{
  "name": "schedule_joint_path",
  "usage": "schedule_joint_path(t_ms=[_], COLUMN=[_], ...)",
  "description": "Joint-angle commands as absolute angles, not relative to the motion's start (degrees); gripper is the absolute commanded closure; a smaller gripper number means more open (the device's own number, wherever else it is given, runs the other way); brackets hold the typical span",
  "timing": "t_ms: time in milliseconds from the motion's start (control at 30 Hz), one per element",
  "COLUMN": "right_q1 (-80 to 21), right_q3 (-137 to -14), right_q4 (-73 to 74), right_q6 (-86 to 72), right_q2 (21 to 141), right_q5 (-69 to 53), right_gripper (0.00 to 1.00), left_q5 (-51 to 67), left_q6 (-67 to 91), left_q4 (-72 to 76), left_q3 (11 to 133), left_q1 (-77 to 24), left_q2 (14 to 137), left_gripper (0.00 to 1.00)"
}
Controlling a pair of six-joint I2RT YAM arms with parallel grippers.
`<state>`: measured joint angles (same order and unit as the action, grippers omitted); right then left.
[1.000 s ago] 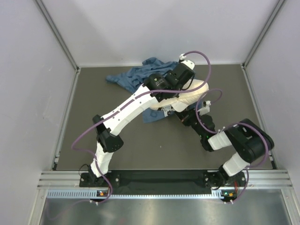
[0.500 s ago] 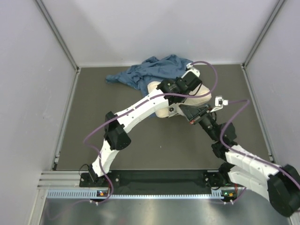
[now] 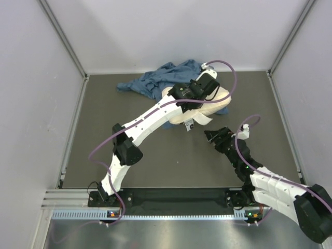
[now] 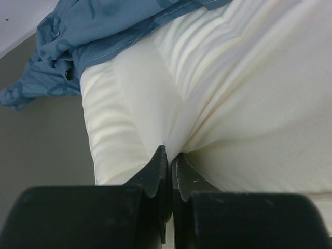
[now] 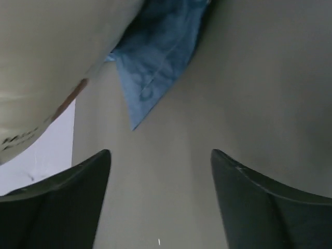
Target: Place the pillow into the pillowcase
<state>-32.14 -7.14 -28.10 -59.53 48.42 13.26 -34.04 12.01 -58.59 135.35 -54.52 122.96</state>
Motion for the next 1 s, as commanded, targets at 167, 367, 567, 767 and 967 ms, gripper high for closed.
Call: schedule_joint_path(t_ms=[167,367,567,767,967], right_q1=[-30.1,-27.7,-27.5,-27.1,-25.2], right_q3=[-14.9,-22.5,-33.6,-44.2,-52.0], right_q4=[-35.8,-47.4,-46.9,-35.8,-36.2], right_q6=[-62.2,-68.9,-72.3,-76.7,-76.1], right_q2=[66.9,88.9,103.7,111.1,115.8], right_q5=[18.4,15.7,17.8,20.4,17.3], right_gripper=[0.09,0.07,0.03,0.03,0.31], left_q5=[-38.2,-37.6,-37.1,-36.7,-36.4], left_q6=[10.7,10.2,9.4,9.0,9.5], left_q4=[-55.4,-55.8,-55.8,-55.5,-55.5], left_q3=[138.9,138.8,138.2,136.8,135.6], left_q1=[-54.3,-54.3,-54.3,-54.3,-54.3], left_q2=[115.2,113.8,112.8,111.3,110.2], left_gripper=[1.0,1.0,1.0,1.0,1.0])
